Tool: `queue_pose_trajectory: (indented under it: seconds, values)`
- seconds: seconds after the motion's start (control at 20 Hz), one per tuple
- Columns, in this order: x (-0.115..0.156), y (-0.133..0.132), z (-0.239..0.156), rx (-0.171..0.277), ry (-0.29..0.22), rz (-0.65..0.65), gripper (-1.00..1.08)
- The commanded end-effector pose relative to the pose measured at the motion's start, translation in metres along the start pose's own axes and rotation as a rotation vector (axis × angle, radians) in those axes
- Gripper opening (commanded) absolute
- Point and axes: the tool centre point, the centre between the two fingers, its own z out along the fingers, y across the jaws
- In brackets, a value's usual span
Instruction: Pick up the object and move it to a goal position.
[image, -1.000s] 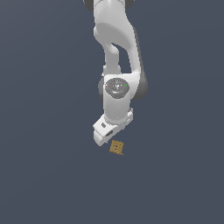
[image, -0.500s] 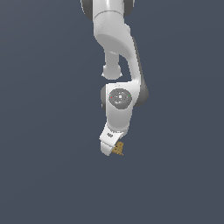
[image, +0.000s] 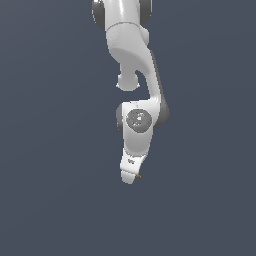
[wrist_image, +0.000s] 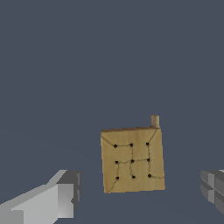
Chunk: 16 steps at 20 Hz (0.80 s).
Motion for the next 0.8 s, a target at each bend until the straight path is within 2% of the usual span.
queue_pose_trajectory:
  seconds: [0.0, 0.5, 0.75]
  values:
    - [0.001, 0.001, 0.003, 0.000, 0.001, -0.035, 1.00]
    - [0.003, 0.002, 0.008, 0.000, 0.002, -0.067, 1.00]
    - [0.003, 0.002, 0.024, 0.000, 0.002, -0.069, 1.00]
